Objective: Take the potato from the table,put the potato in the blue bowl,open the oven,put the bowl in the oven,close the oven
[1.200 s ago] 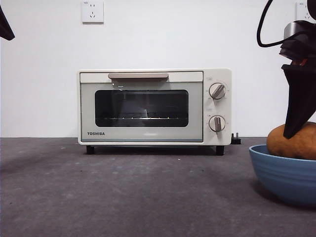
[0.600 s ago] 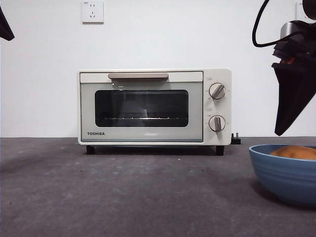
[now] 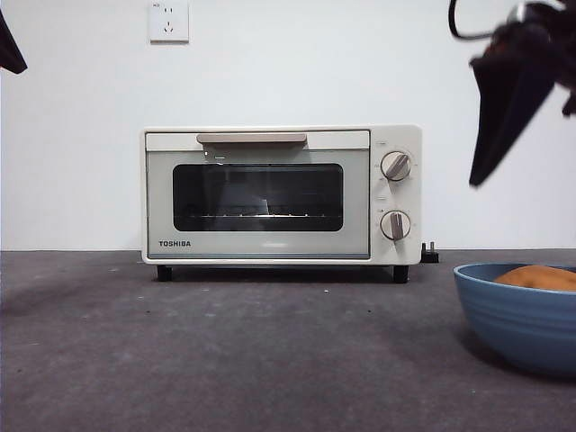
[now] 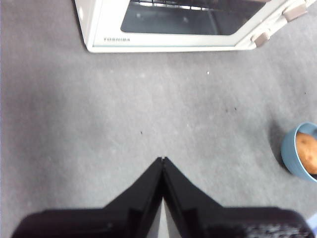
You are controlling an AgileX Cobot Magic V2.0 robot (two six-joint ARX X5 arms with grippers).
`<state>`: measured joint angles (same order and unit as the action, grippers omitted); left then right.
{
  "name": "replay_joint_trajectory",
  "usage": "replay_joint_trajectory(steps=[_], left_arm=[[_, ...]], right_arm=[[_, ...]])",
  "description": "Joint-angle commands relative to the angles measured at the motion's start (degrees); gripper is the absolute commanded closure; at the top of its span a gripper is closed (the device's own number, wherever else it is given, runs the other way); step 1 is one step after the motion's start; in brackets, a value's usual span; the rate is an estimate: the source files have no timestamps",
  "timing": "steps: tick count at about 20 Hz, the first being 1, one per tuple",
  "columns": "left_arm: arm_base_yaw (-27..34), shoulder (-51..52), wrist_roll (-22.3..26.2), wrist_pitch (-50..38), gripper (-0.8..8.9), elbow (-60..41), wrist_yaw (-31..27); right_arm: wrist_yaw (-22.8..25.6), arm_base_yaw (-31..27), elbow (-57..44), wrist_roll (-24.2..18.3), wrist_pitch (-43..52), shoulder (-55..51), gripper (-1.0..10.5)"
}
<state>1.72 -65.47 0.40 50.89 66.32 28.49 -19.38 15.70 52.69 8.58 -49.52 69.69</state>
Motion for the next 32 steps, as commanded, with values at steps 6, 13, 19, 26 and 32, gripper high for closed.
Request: replay_joint_trajectory(steps=[6,13,19,26,32], left_arm=[[-4.33,-1.33,-5.03,-8.17,8.19,0.42,0.46],[-10.16,-19.98,-5.07,-10.21,8.19,15.08,0.46],[-17.09,-36.09,-1.29,-8.83,8.19,34.42,-3.98],[-20.00,-46.77,-0.94,-6.82,8.19,44.74,-9.62],[-19.98,-48.76,0.72,-4.33,8.19,44.78,-11.04]], right_arm=[[-0.13,0.09,12.46,-2.95,-12.35,-2.91,7.2],[1.86,0.09,12.72,-0.55,-18.56,-19.06,9.6],[7.02,0.09,12.72,1.90,-20.44,-29.35,9.6],[6.78,0.09,12.72,6.10,-23.76,-33.31,9.5],[7.02,0.09,12.72,6.29,-23.58,-33.59,9.5]])
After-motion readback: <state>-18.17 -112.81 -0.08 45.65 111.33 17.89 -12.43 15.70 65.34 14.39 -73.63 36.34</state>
